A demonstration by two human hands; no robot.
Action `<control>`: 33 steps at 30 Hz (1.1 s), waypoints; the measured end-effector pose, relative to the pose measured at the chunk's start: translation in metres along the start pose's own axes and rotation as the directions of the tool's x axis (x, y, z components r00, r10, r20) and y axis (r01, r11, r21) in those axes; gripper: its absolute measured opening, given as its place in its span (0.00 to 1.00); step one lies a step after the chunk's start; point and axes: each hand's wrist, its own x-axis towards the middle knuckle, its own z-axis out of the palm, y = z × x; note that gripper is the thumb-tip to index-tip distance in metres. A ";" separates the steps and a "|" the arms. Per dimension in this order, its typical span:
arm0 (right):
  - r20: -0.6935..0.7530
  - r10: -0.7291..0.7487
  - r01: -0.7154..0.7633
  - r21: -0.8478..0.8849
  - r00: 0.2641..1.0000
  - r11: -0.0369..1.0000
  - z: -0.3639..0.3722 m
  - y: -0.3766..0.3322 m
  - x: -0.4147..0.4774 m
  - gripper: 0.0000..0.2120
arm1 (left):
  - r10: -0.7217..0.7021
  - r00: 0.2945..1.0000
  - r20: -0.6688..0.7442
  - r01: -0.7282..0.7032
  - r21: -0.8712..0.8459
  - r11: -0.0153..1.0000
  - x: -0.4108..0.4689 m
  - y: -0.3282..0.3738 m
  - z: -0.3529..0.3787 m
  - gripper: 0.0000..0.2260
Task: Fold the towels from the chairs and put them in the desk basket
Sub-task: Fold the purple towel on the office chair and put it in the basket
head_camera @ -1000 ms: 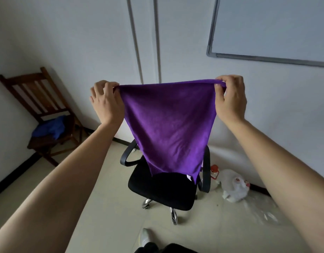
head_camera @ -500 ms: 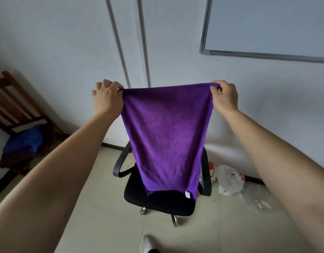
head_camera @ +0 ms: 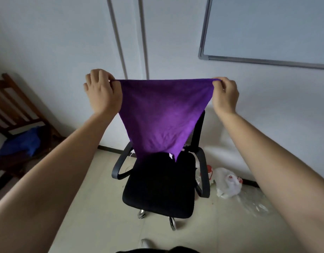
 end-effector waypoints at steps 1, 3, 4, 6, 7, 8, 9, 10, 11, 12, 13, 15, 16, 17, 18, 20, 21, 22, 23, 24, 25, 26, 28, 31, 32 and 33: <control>0.005 0.007 -0.007 0.023 1.000 1.000 -0.006 0.006 -0.014 0.13 | 0.002 1.000 -0.006 -0.002 0.002 1.000 -0.018 -0.002 -0.006 0.08; 0.021 0.037 -0.038 0.040 0.999 0.998 -0.015 0.019 -0.039 0.12 | -0.007 1.000 -0.002 0.007 0.002 1.000 -0.051 -0.006 -0.016 0.05; 0.031 0.049 -0.050 0.034 0.998 0.998 -0.019 0.026 -0.050 0.11 | -0.011 1.000 0.005 0.011 0.012 1.000 -0.066 -0.007 -0.019 0.04; 0.073 0.064 -0.065 0.000 0.995 0.998 -0.030 0.049 -0.079 0.09 | -0.024 0.999 0.032 0.022 0.051 0.998 -0.111 -0.011 -0.030 0.02; 0.101 0.069 -0.067 -0.023 0.992 0.998 -0.035 0.063 -0.093 0.09 | -0.034 0.998 0.055 0.029 0.073 0.997 -0.135 -0.014 -0.035 0.02; 0.130 0.077 -0.070 -0.061 0.988 0.996 -0.040 0.079 -0.109 0.10 | -0.047 0.995 0.086 0.038 0.096 0.995 -0.162 -0.018 -0.040 0.02; 0.158 0.087 -0.071 -0.101 0.984 0.992 -0.045 0.094 -0.123 0.11 | -0.059 0.990 0.126 0.044 0.116 0.992 -0.188 -0.021 -0.043 0.03; 0.189 0.106 -0.079 -0.143 0.976 0.986 -0.049 0.110 -0.137 0.14 | -0.071 0.981 0.180 0.047 0.134 0.990 -0.213 -0.025 -0.046 0.04; 0.222 0.133 -0.092 -0.185 0.966 0.978 -0.054 0.128 -0.153 0.16 | -0.085 0.966 0.244 0.047 0.156 0.987 -0.241 -0.029 -0.049 0.04; 0.259 0.153 -0.097 -0.218 0.954 0.971 -0.060 0.143 -0.168 0.17 | -0.097 0.948 0.303 0.045 0.174 0.984 -0.266 -0.033 -0.052 0.05; 0.296 0.179 -0.104 -0.251 0.938 0.962 -0.065 0.158 -0.183 0.17 | -0.115 0.923 0.366 0.048 0.188 0.981 -0.290 -0.037 -0.054 0.06; 0.370 0.219 -0.093 -0.328 0.903 0.940 -0.076 0.185 -0.212 0.17 | -0.166 0.854 0.494 0.058 0.227 0.972 -0.333 -0.042 -0.058 0.09; 0.408 0.241 -0.083 -0.367 0.880 0.926 -0.083 0.201 -0.230 0.17 | -0.204 0.804 0.559 0.070 0.251 0.965 -0.359 -0.045 -0.061 0.11; 0.438 0.266 -0.077 -0.403 0.859 0.912 -0.089 0.210 -0.242 0.16 | -0.240 0.752 0.614 0.079 0.278 0.957 -0.374 -0.047 -0.062 0.13; 0.474 0.303 -0.076 -0.440 0.827 0.895 -0.096 0.222 -0.257 0.15 | -0.286 0.687 0.669 0.086 0.315 0.945 -0.393 -0.048 -0.064 0.13; 0.536 0.383 -0.063 -0.520 0.752 0.852 -0.108 0.237 -0.280 0.15 | -0.369 0.557 0.744 0.086 0.391 0.917 -0.422 -0.049 -0.066 0.11; 0.564 0.433 -0.056 -0.563 0.703 0.824 -0.113 0.243 -0.288 0.16 | -0.401 0.494 0.771 0.074 0.422 0.904 -0.433 -0.050 -0.066 0.10; 0.587 0.484 -0.048 -0.604 0.649 0.796 -0.117 0.248 -0.295 0.17 | -0.424 0.434 0.795 0.060 0.444 0.894 -0.444 -0.050 -0.067 0.08; 0.596 0.530 -0.035 -0.644 0.603 0.764 -0.121 0.253 -0.300 0.17 | -0.438 0.382 0.814 0.043 0.458 0.888 -0.451 -0.050 -0.067 0.07; 0.601 0.558 -0.019 -0.671 0.572 0.742 -0.124 0.256 -0.302 0.17 | -0.447 0.343 0.826 0.039 0.463 0.885 -0.455 -0.050 -0.068 0.07; 0.601 0.579 -0.009 -0.689 0.551 0.724 -0.125 0.257 -0.302 0.17 | -0.453 0.319 0.832 0.043 0.465 0.884 -0.457 -0.049 -0.068 0.07; 0.602 0.590 -0.008 -0.696 0.537 0.718 -0.125 0.259 -0.301 0.17 | -0.457 0.310 0.834 0.057 0.463 0.884 -0.456 -0.049 -0.066 0.07; 0.617 0.597 -0.019 -0.687 0.512 0.726 -0.122 0.260 -0.294 0.15 | -0.462 0.321 0.827 0.087 0.460 0.884 -0.448 -0.050 -0.062 0.08; 0.653 0.573 -0.014 -0.654 0.496 0.757 -0.107 0.258 -0.275 0.11 | -0.485 0.381 0.787 0.143 0.468 0.872 -0.425 -0.055 -0.048 0.09; 0.662 0.563 -0.014 -0.642 0.495 0.767 -0.101 0.256 -0.269 0.12 | -0.504 0.395 0.768 0.171 0.477 0.862 -0.417 -0.057 -0.043 0.10; 0.664 0.555 -0.021 -0.632 0.501 0.775 -0.094 0.254 -0.262 0.13 | -0.521 0.411 0.748 0.191 0.487 0.852 -0.408 -0.059 -0.038 0.10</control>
